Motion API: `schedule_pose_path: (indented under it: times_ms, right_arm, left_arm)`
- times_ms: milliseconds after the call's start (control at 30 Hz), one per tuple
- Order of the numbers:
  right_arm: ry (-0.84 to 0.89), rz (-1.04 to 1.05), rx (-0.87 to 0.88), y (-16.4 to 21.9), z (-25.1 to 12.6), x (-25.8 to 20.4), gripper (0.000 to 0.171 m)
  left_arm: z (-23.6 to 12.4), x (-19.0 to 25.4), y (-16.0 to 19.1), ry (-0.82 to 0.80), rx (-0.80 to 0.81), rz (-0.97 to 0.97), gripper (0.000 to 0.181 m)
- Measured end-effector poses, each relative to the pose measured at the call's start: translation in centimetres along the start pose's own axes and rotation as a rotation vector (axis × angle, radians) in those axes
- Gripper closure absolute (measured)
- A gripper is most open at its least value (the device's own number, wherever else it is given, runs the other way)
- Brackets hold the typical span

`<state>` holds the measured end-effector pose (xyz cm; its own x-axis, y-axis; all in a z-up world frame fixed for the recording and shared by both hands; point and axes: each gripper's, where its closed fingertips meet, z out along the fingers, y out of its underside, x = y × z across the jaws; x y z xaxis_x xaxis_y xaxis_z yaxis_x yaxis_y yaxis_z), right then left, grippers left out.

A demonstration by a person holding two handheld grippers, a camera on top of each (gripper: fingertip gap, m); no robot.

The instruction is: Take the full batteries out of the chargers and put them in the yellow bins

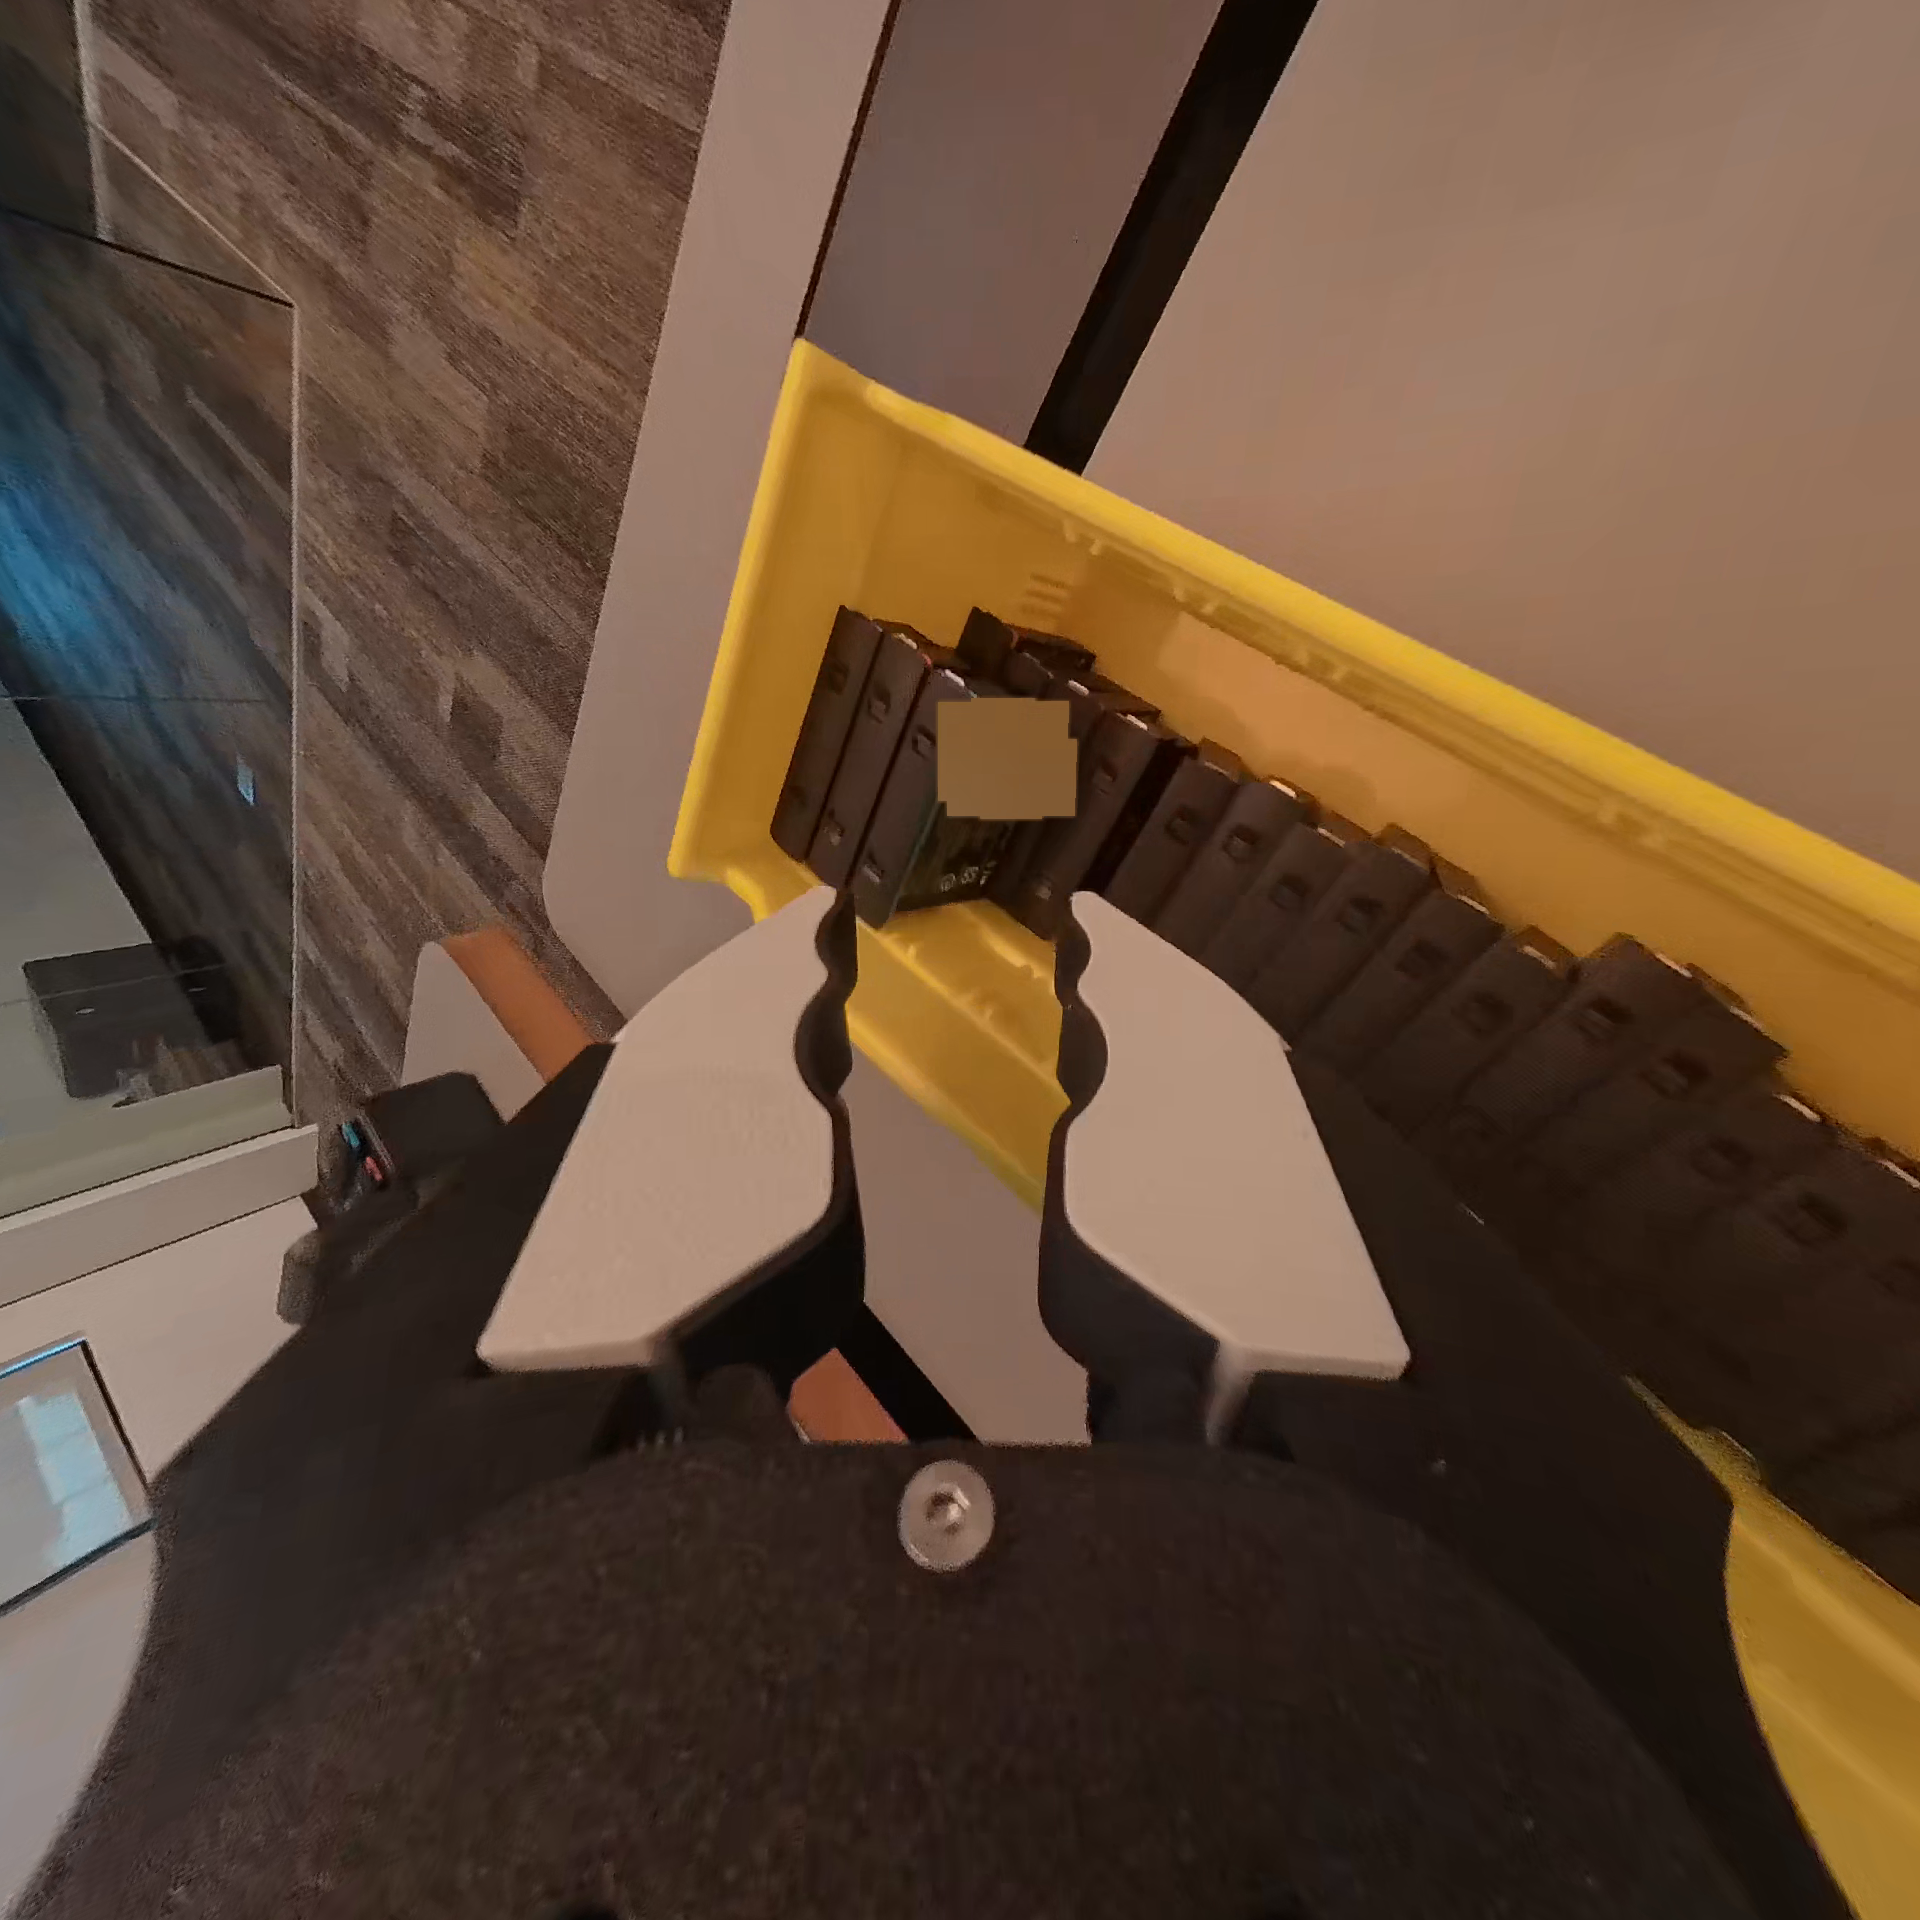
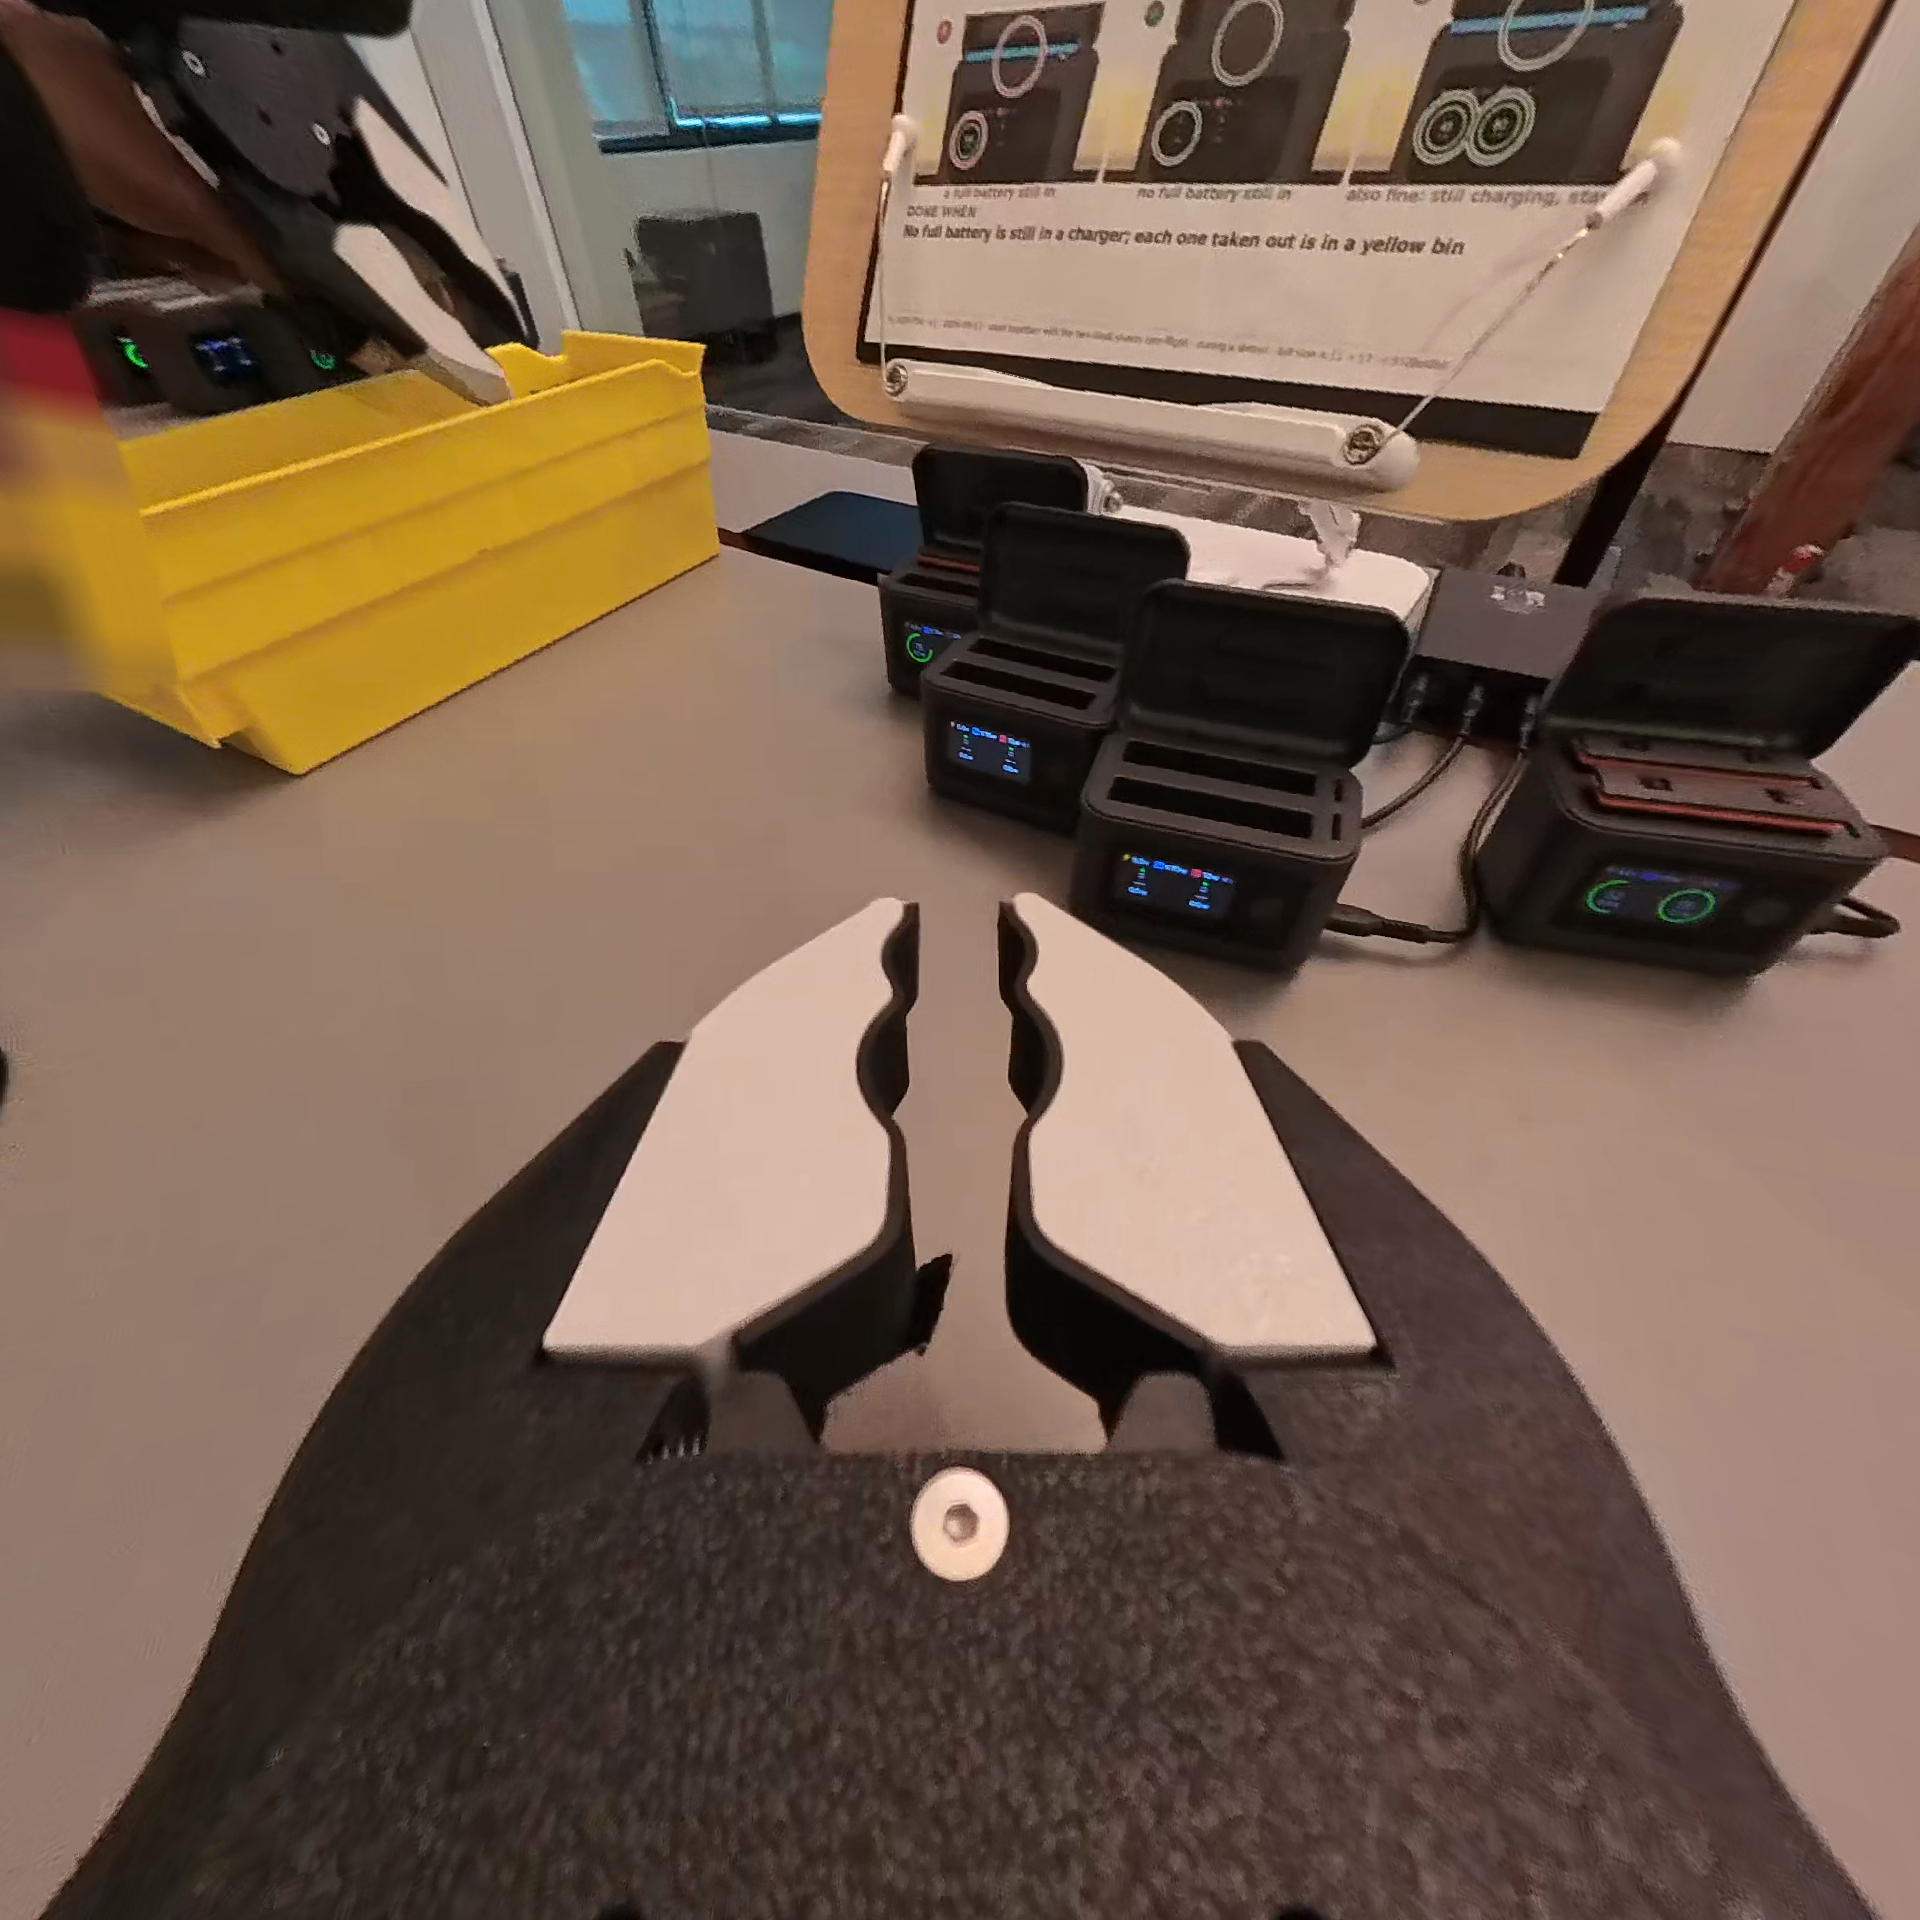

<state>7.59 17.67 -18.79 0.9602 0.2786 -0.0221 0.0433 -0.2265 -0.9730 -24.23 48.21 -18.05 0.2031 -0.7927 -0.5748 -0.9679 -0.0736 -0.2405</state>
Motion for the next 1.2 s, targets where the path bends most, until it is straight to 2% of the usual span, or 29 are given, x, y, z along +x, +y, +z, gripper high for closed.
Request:
schedule_pose_path:
  times_ms: [400, 900, 1200]
  right_arm:
    - [0.014, 0.015, -0.04, 0.9, 0.5, 1.0, 0.165]
    - [-0.009, 0.015, -0.067, 1.5, 0.8, 0.7, 0.164]
    - [-0.026, 0.014, -0.085, 1.8, 0.9, 0.5, 0.164]
  left_arm:
    - [3.8, -0.6, -0.4, 0.013, -0.082, 0.133, 0.15]
    - [3.5, -0.5, -0.7, -0.227, -0.028, 0.269, 0.162]
    - [2.7, 0.4, -0.6, -0.185, 0.02, 0.253, 0.167]
